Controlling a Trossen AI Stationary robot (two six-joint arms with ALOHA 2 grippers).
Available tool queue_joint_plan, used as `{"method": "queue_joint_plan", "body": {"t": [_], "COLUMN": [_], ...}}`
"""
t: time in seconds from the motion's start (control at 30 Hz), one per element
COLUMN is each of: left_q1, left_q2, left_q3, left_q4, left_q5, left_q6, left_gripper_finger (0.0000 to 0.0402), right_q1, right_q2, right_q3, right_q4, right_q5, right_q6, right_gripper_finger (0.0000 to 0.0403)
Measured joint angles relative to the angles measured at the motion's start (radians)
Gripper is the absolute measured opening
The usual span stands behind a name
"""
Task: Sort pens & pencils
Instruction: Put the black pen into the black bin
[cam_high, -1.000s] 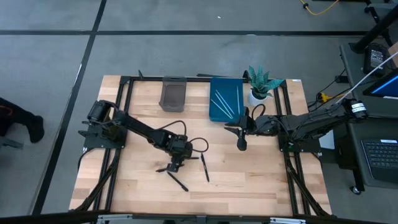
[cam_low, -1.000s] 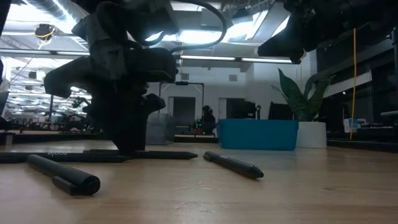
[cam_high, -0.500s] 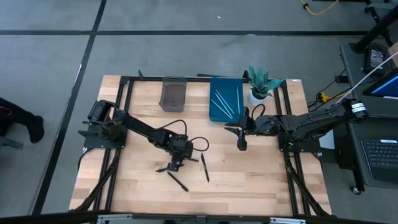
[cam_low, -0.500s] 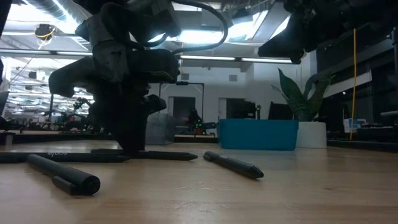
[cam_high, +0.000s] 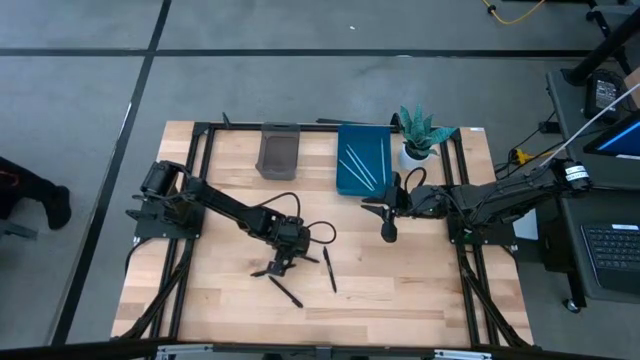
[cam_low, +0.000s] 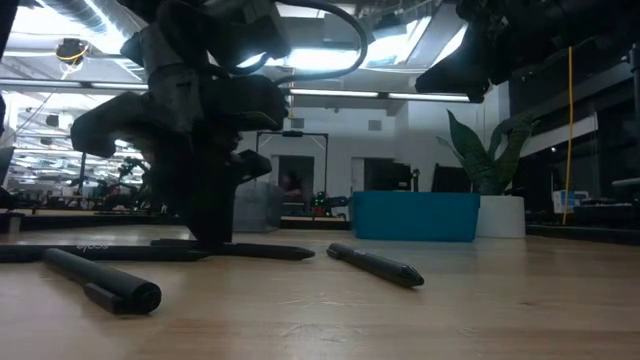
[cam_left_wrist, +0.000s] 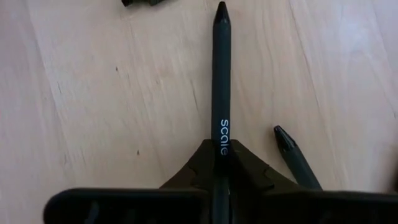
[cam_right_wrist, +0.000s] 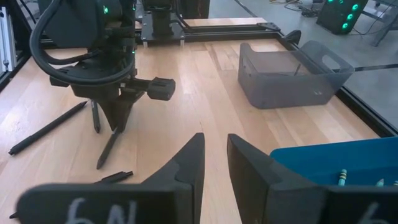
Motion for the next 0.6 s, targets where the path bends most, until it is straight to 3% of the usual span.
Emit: {"method": "queue_joint_plan", "body": {"t": [0.27,0.6], "left_q1": [-0.004,-0.001], "left_q2": [-0.065,-0.291], "left_q3": [-0.007,-0.004], "left_q4": [-0.085,-0.186], "left_q5": [-0.003,-0.193], "left_q6": [0.033,0.040], "left_gripper_finger": [0.0016,0.0016], "right_q1": [0.000,0.000], "right_q2": [0.000,0.000], "right_q3": [0.000,0.000], "right_q4": [-0.008,-0.026], "right_q5": [0.000,-0.001], "right_q6": [0.004,0.023], "right_gripper_finger": [0.0072,0.0072]}}
